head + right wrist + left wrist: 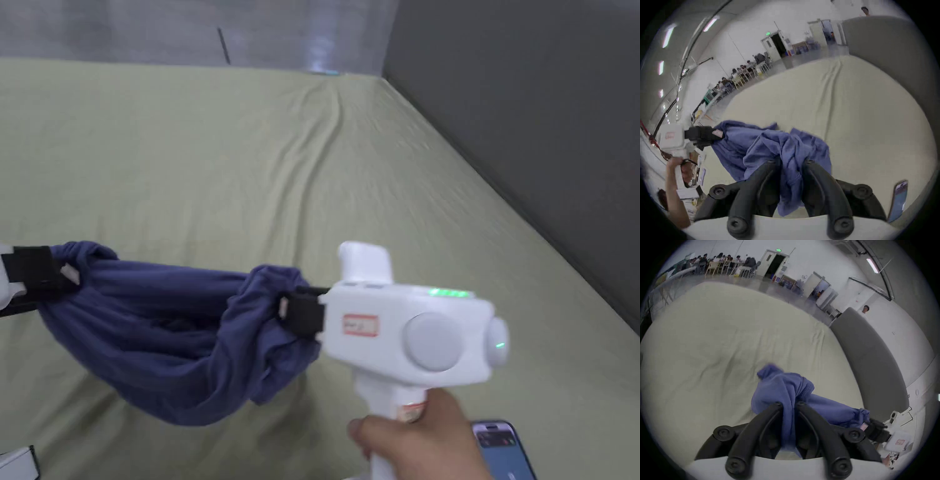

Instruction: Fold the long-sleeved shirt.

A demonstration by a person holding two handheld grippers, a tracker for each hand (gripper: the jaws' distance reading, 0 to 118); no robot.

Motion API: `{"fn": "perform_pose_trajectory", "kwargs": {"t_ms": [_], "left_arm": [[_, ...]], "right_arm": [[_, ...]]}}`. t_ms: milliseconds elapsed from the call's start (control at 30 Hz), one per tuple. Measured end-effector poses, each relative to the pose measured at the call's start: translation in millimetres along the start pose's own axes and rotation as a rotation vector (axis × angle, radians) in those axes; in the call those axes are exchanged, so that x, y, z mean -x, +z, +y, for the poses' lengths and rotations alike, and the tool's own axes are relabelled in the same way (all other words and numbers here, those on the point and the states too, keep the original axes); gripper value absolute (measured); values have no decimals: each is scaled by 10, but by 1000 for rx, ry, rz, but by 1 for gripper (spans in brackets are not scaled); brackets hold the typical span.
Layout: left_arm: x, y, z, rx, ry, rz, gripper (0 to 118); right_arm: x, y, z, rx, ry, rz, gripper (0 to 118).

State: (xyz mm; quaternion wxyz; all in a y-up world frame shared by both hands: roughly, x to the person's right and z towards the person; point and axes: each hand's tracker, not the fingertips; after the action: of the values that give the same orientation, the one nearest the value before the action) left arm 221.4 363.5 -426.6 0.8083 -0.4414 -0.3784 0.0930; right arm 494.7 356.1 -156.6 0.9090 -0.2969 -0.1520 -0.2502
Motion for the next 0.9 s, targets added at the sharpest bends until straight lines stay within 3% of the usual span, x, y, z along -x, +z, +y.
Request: {"fn": "perform_pose_trajectory", "kwargs": {"t_ms": [200,267,333,433,533,633,900], "left_arm": [[-575,754,1076,-223,-126,-33,5],[-715,954,1513,-289,-132,-27,5],[-832,1149,1934,-360,-131,-7,5],[-993,1315,2514,-387,-137,-14,5],[-1126,1332,3041,-391,-148,10,5],[-1151,1266,3478,-379,-129,10,5],[-880,713,3810,-339,-67,23,5]], "right_arm": [[537,489,1504,-165,186,65,24],[783,604,2025,-202,284,18,24],[991,665,2513,-237,334,-48,24],[1223,615,3188,-209,306,-33,24],[1454,447,3730,-201,344,-104,23],[1544,306,4166,-209,277,-132,23],[1504,-134,4226,-176,202,-152,23]]}}
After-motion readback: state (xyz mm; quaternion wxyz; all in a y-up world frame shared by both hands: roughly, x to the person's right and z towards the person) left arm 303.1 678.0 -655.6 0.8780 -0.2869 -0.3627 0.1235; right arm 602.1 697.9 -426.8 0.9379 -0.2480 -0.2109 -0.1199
